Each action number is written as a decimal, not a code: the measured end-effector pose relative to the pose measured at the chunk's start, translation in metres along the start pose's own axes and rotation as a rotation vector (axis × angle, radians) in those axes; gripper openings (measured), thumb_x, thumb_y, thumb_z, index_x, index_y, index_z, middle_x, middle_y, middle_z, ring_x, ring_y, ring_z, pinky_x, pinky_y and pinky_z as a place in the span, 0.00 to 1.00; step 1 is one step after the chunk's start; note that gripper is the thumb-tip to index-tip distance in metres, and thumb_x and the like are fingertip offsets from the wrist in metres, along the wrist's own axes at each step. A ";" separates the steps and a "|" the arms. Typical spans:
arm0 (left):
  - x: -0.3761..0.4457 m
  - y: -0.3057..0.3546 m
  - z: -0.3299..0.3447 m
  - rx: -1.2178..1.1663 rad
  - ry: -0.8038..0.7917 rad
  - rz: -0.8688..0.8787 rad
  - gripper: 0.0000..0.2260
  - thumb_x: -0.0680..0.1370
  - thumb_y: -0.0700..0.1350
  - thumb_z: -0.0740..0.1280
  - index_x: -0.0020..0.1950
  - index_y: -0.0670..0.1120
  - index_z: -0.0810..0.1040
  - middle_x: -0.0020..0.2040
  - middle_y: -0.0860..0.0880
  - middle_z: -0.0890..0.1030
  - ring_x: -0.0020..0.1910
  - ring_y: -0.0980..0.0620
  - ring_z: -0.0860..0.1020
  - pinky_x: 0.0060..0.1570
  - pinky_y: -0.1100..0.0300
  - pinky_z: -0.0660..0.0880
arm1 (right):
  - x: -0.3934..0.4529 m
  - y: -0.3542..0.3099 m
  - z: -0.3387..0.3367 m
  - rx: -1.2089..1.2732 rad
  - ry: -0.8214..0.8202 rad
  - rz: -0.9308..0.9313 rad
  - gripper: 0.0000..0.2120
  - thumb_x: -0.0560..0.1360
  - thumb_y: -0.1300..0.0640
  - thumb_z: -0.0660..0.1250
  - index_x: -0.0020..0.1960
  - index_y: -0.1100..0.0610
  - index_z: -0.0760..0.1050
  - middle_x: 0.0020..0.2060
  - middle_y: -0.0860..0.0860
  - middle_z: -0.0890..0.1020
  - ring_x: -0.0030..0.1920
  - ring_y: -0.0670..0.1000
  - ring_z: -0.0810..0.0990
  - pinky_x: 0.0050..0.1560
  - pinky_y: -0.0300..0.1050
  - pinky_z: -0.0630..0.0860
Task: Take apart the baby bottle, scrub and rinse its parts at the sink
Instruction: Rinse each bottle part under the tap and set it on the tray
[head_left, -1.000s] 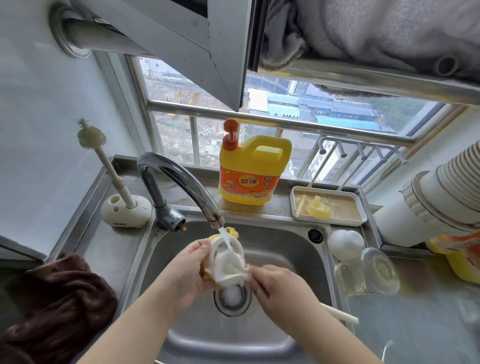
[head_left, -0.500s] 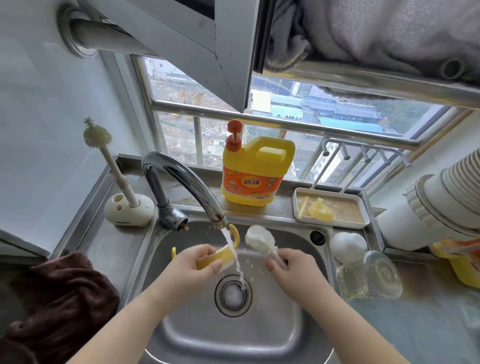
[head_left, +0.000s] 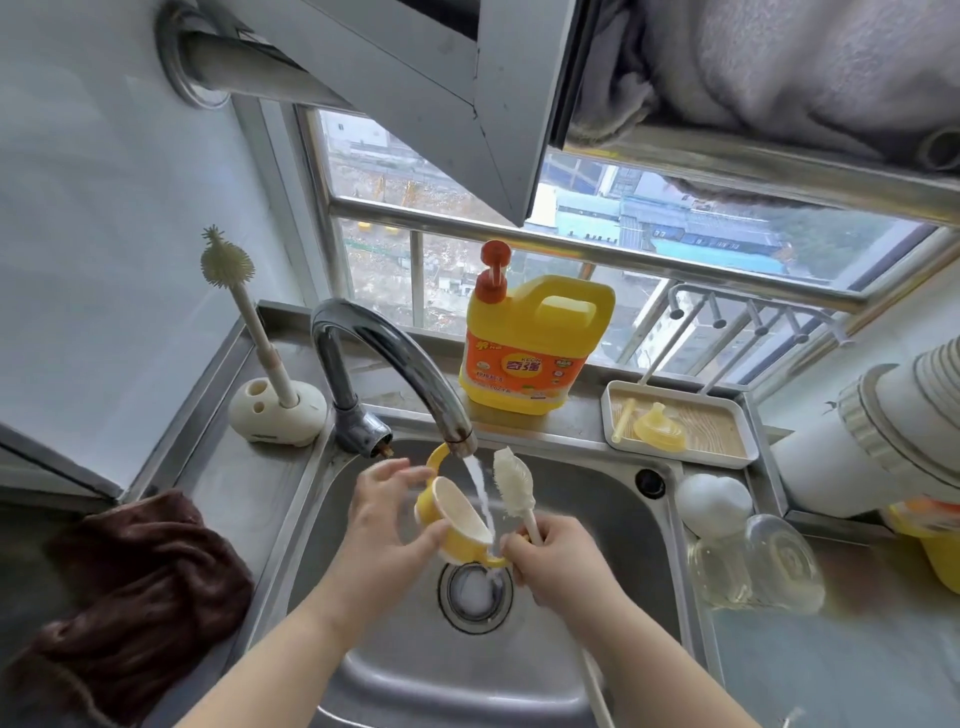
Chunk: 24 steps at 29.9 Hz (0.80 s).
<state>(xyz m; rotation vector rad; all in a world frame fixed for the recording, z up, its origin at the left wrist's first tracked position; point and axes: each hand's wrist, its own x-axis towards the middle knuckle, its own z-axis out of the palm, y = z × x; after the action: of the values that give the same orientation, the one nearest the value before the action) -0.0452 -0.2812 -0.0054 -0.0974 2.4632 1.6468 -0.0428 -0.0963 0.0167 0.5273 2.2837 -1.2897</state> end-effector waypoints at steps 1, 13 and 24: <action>0.000 0.005 0.003 -0.183 -0.032 -0.178 0.24 0.67 0.52 0.75 0.58 0.63 0.69 0.64 0.57 0.65 0.64 0.54 0.69 0.65 0.52 0.68 | -0.002 0.000 0.003 0.022 0.002 -0.013 0.08 0.71 0.58 0.63 0.33 0.56 0.75 0.22 0.48 0.77 0.22 0.44 0.70 0.30 0.39 0.68; 0.007 0.019 -0.007 -0.686 -0.301 -0.357 0.41 0.49 0.60 0.81 0.60 0.55 0.74 0.53 0.46 0.82 0.48 0.48 0.82 0.41 0.55 0.79 | -0.010 0.004 -0.030 -0.292 -0.010 -0.271 0.13 0.80 0.49 0.56 0.46 0.53 0.75 0.36 0.48 0.79 0.33 0.45 0.72 0.37 0.42 0.70; 0.007 0.036 -0.014 -0.655 -0.437 -0.280 0.37 0.54 0.48 0.81 0.62 0.52 0.74 0.48 0.45 0.83 0.46 0.46 0.81 0.42 0.52 0.78 | -0.008 -0.021 -0.023 -0.946 0.312 -0.775 0.13 0.78 0.48 0.56 0.41 0.50 0.77 0.33 0.46 0.74 0.34 0.49 0.77 0.28 0.42 0.67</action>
<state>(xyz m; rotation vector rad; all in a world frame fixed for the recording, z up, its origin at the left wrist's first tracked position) -0.0593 -0.2802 0.0315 -0.1389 1.4633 2.0069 -0.0520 -0.0874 0.0460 -0.5720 3.1213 -0.2143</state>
